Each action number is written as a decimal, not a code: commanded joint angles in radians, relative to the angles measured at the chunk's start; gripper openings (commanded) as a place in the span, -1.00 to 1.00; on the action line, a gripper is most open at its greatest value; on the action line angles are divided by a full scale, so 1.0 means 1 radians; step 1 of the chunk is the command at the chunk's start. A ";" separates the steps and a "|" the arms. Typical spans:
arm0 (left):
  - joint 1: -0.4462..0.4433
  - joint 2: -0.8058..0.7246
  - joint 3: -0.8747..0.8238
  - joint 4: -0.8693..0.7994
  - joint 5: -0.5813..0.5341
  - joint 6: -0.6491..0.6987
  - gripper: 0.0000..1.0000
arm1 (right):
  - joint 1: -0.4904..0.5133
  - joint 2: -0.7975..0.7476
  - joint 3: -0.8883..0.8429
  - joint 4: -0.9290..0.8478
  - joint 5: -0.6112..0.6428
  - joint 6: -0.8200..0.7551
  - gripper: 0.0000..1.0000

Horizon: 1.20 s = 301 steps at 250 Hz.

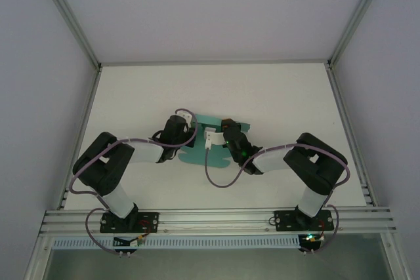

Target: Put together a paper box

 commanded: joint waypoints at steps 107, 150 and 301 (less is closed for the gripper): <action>0.062 -0.022 0.112 0.058 0.083 0.128 -0.03 | 0.004 0.016 -0.001 -0.363 -0.211 0.108 -1.00; 0.103 -0.003 0.183 -0.063 0.317 0.254 0.05 | -0.004 0.014 0.017 -0.391 -0.234 0.122 -1.00; 0.105 0.116 0.350 -0.065 0.392 0.277 -0.38 | -0.013 -0.006 0.045 -0.470 -0.266 0.177 -1.00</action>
